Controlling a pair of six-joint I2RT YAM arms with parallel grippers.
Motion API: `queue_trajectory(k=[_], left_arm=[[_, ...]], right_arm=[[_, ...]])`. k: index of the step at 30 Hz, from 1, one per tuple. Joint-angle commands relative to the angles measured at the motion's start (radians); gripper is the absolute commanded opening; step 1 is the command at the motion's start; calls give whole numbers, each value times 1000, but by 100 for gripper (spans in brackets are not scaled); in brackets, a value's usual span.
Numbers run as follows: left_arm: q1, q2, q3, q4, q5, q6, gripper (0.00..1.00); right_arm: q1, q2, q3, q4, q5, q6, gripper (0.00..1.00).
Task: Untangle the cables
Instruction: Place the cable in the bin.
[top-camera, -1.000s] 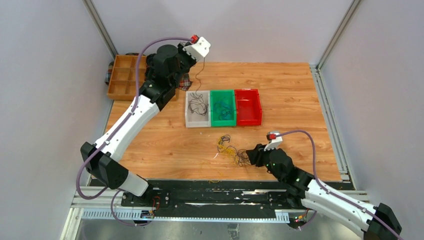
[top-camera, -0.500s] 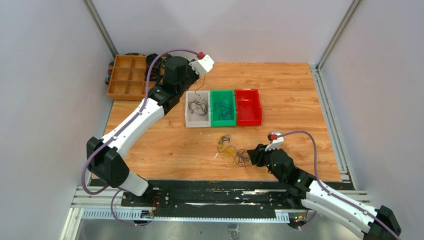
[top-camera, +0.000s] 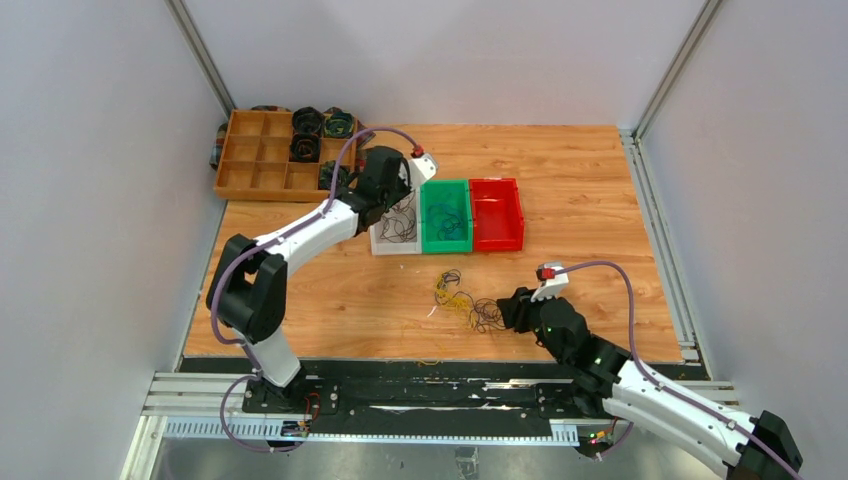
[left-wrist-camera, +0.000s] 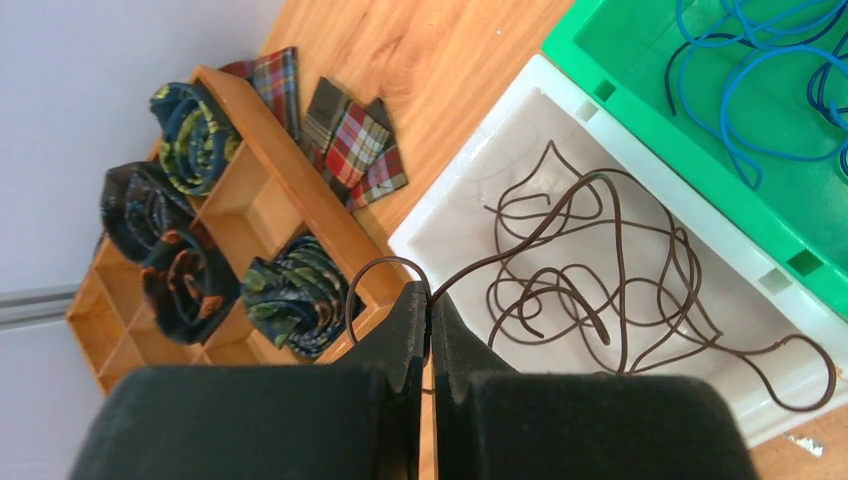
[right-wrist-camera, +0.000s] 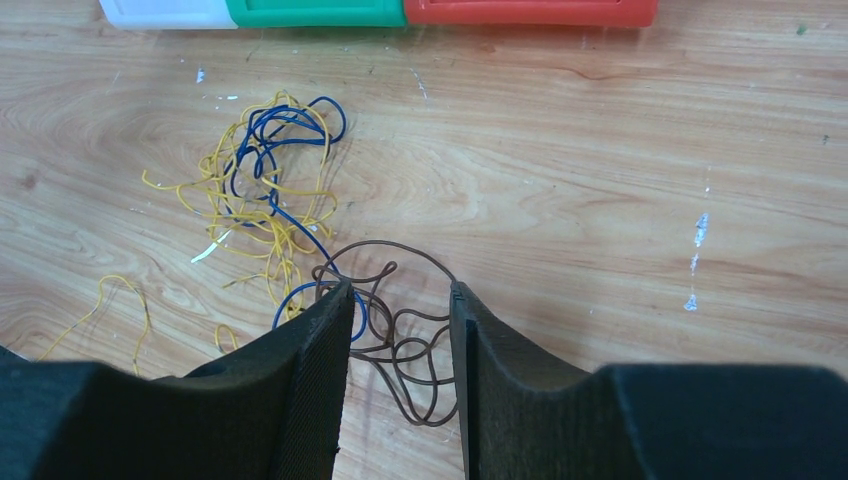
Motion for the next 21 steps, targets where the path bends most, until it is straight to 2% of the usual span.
queue_trajectory(k=[1,15,18,21], left_arm=[[5,56,11,74,17,-53,1],[5,269,40,129,-59,-75,1],[6,288,82,85,-67,-88,1],[10,282,164,-27,-44,-103,4]], right_arm=[[11,9,44,-13,48,-10,40],[8,11,58,-43,69,-24,40],[4,2,68,-56,68,-25,40],[-7,5,96,-87,67,-24,41]])
